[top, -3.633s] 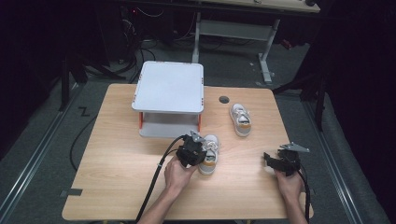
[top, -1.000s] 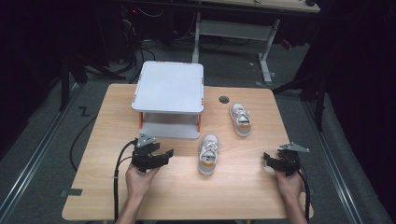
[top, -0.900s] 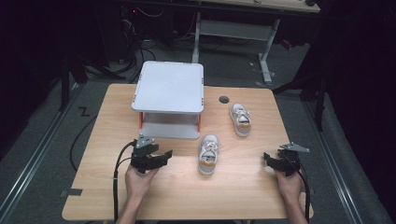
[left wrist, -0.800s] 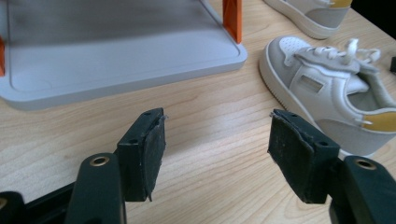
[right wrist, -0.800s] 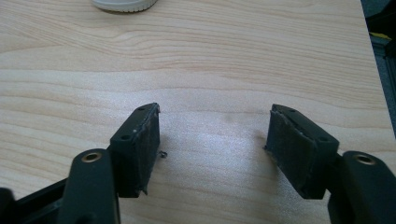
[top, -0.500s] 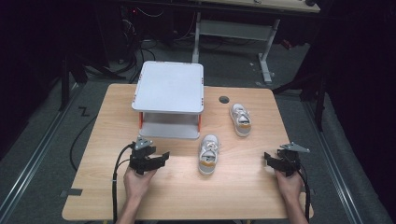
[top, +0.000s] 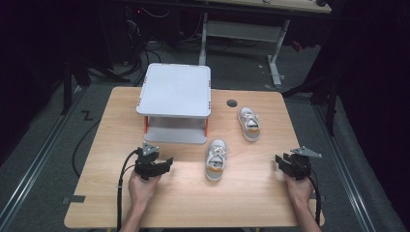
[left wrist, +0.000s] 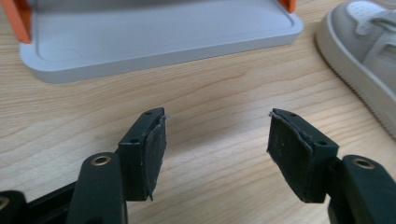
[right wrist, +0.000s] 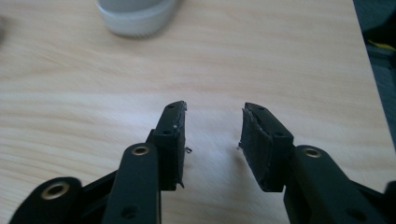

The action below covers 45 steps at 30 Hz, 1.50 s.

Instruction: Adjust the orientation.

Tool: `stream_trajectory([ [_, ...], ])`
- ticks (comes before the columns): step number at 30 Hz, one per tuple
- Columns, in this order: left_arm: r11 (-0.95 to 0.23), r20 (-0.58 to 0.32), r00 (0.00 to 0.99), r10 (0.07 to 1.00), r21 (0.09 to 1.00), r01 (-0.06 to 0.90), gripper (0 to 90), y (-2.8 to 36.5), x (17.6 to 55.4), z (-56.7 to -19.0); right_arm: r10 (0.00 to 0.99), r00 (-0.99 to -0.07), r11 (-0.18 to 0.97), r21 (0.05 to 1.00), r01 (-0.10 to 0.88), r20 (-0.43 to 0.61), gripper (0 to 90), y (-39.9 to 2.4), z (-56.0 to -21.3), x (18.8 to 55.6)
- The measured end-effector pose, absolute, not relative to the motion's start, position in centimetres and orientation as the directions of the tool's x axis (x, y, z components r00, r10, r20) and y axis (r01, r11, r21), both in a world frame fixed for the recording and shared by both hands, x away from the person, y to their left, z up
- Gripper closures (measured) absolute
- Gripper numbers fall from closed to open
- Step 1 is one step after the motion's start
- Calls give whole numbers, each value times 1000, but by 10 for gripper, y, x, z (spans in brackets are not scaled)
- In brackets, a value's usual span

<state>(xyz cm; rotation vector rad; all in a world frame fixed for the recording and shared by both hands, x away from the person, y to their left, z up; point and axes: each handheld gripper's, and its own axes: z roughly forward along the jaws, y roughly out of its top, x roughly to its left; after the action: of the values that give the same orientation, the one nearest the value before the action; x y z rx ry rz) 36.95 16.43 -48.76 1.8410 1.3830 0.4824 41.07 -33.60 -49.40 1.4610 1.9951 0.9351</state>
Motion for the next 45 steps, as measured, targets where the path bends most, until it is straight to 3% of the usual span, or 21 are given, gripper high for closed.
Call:
stream_trajectory([
  [8,-130,-111,324,940,759,638,373,165,373,-493,890,-454,237,799,552,49,624,-307,-459,427],
  [16,-162,-82,331,940,748,644,367,163,376,-503,854,-520,309,793,525,12,617,-272,-431,464],
  [27,-186,-45,334,942,758,625,351,158,377,-506,851,-525,339,748,570,15,622,-236,-418,508],
  [37,-212,-15,339,941,753,623,337,155,376,-506,882,-470,359,645,675,2,630,-216,-434,536],
  [45,-221,-4,340,940,752,621,337,154,376,-506,885,-466,370,622,690,-9,760,-211,-438,543],
])
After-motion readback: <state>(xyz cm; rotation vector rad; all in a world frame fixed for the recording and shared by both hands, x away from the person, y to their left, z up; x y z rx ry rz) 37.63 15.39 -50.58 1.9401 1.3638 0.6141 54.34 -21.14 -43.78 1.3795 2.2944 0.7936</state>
